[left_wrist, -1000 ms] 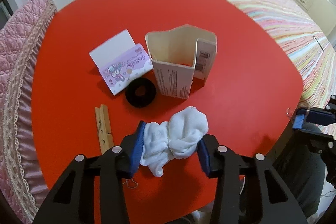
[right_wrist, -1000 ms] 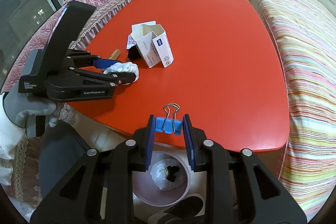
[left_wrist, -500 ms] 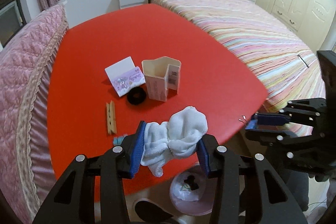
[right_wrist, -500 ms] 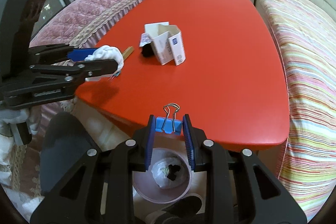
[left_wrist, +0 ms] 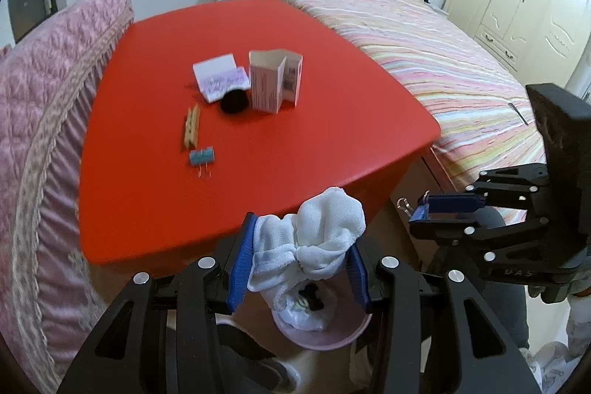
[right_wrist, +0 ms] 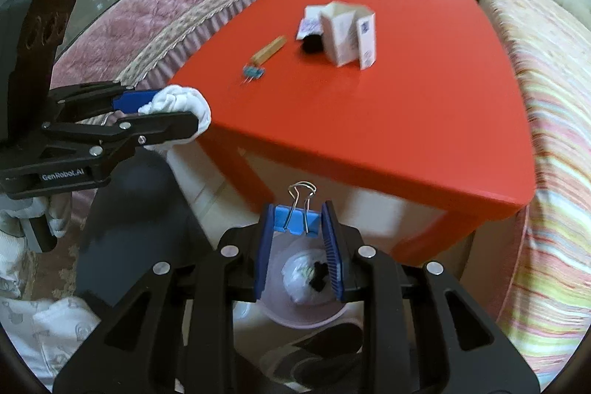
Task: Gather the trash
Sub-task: 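Drop the binder clips into the pink bin with the right gripper while the left carries the socks, then open the left gripper over the pink bin to drop the white socks, then grasp the white paper carton by its rim with the right gripper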
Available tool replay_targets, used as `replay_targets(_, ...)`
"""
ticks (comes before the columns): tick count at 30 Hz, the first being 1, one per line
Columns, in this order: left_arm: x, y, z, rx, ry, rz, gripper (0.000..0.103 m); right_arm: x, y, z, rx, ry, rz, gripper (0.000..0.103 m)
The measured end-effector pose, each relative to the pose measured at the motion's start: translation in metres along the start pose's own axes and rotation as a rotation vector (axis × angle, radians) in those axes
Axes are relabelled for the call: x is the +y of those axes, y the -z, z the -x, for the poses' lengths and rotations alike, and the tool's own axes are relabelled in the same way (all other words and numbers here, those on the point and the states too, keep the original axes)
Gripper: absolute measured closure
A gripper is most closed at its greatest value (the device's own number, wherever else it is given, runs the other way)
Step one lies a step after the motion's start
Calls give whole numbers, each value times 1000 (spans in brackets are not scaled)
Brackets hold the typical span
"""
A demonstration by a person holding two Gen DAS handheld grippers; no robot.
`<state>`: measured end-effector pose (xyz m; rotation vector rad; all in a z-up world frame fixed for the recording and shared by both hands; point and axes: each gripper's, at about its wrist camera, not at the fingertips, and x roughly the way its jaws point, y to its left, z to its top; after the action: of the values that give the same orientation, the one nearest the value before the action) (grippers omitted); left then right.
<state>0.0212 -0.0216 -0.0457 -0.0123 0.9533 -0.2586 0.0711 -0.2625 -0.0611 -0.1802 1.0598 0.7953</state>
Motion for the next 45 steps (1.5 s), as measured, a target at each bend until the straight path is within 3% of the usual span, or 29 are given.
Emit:
replay_targets(5,1,15,2,17,20,12,59,6,13,-17,51,-41,-2,76)
replay_targets(6,1,17,2,22,23,12,59,6,14,-20,57,-44,-5,71)
replay_targets(7,0,18,1,26,27,12,59,5,16,-23,65,-41,-10,50)
replay_targets(9,-1,20,0,32,33,8,59,5,19,-22,58,-27,-16,24)
replay_targets(11,-3,22,-2,37,37,5,59,1,21,-21,55,-18,-31,22)
replay_targets(13,-6,23,-4,42,45,-2,59,-3,23,-17,44,4,-49,12)
replay_targets(20,-20,25,-10,67,78,-33,59,-19,27,-1,20,60,-87,9)
replay_targets(23,-27,25,-12,78,115,-51,53,-26,26,7,6,84,-100,9)
replay_targets(26,-31,25,-15,87,131,-55,35,-32,26,13,-9,96,-116,8)
replay_targets(27,-31,25,-16,85,130,-53,21,-33,26,15,-14,97,-121,8)
replay_targets(28,-31,26,-17,79,127,-47,16,-35,26,16,-20,98,-126,8)
replay_targets(35,-21,25,-18,76,83,-14,9,-34,24,15,-24,77,-132,7)
replay_targets(45,-2,20,-13,36,10,32,8,-29,19,12,-29,49,-127,6)
